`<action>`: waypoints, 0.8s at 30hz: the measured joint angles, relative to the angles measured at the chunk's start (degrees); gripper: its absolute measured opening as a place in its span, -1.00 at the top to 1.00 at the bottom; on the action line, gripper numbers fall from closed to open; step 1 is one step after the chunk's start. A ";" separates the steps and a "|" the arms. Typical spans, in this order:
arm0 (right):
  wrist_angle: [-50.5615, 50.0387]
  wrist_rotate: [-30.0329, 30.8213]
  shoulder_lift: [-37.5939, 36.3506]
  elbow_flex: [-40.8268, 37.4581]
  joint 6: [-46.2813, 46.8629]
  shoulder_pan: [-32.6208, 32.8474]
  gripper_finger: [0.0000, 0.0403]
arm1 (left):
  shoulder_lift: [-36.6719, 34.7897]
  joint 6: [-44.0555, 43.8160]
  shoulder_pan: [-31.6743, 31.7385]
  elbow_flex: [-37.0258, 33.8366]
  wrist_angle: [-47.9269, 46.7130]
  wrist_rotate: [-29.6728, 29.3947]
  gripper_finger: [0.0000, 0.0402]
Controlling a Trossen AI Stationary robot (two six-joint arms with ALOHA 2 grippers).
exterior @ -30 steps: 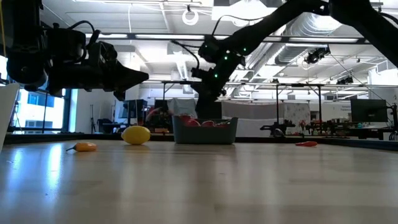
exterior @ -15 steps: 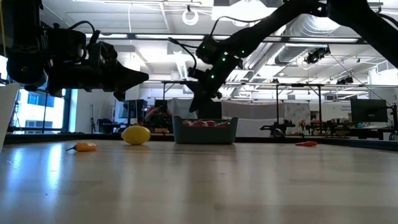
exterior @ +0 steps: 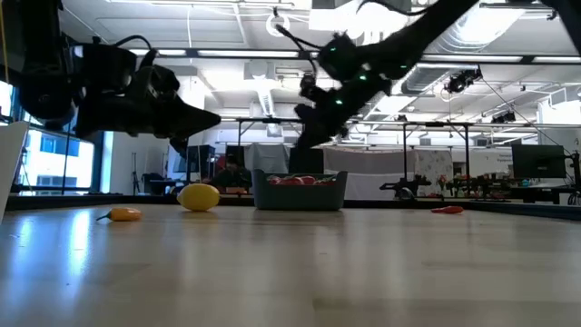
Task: Sort produce into baskets
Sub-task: Put the red chili pepper into the white bin
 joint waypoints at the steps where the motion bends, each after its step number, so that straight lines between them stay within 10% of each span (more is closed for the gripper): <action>1: 1.26 0.84 -1.96 -3.13 1.50 0.46 1.00 | -0.23 0.43 0.00 0.64 -1.65 0.29 1.00; 16: -25.44 13.46 -33.46 -30.77 24.51 0.48 0.97 | -0.77 3.13 0.04 6.15 -13.63 0.71 1.00; 24: -27.20 10.18 -33.35 -37.73 24.35 -7.15 0.43 | -0.77 3.06 -0.46 6.15 -13.97 0.71 1.00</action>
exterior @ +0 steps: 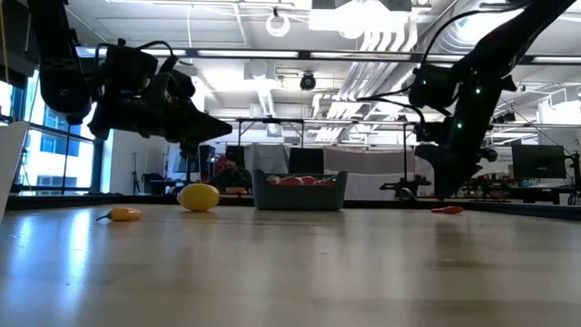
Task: Sort produce into baskets
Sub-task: Put the red chili pepper into the white bin
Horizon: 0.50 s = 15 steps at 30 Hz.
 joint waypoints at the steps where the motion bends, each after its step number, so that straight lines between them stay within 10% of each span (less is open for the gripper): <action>1: 0.85 0.32 0.14 -0.31 -0.07 -0.76 0.35 | 0.00 0.00 -0.05 0.00 -0.14 0.00 1.00; 15: 5.57 -4.26 1.22 -4.77 -5.11 -12.50 0.12 | 0.00 0.00 -0.03 0.00 -0.46 -0.04 1.00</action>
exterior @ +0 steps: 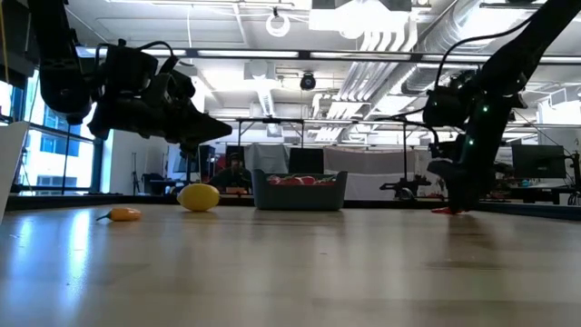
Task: Sort produce into baskets
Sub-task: Put the red chili pepper into the white bin
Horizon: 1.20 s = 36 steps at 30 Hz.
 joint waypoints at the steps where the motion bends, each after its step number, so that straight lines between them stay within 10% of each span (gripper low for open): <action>1: 0.54 -0.31 0.35 -0.30 -0.01 -0.42 0.15 | 0.00 0.00 0.00 0.00 0.02 0.00 1.00; 15: 1.24 -5.14 0.65 1.71 -2.12 2.68 0.92 | 0.00 -2.08 3.27 -0.11 1.63 -0.51 1.00; 28: 23.79 -3.52 0.97 3.35 10.11 35.70 0.98 | 0.00 -1.49 5.88 -0.11 1.73 -1.54 1.00; 36: 39.08 2.56 14.43 11.84 9.69 49.86 1.00 | 0.00 -1.51 5.79 -0.11 1.72 -1.97 1.00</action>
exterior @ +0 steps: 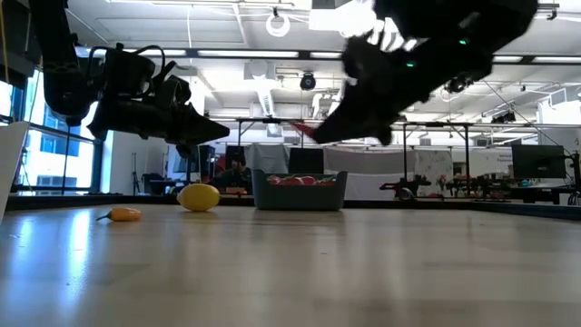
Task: Sort produce into baskets
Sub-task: Put the red chili pepper into the white bin
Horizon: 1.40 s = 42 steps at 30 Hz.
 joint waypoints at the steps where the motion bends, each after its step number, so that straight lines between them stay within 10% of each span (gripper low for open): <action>1: 0.26 -0.03 2.43 2.13 -0.54 0.94 1.00 | 0.00 0.00 -0.02 0.00 -0.01 0.00 1.00; 27: -6.84 -20.28 47.06 60.55 -17.17 6.40 1.00 | 0.00 2.54 -0.02 0.01 -0.36 -0.02 1.00; 42: -6.82 -23.06 48.79 63.90 -16.83 7.15 0.76 | 0.00 2.97 -0.02 0.02 -0.42 -0.09 1.00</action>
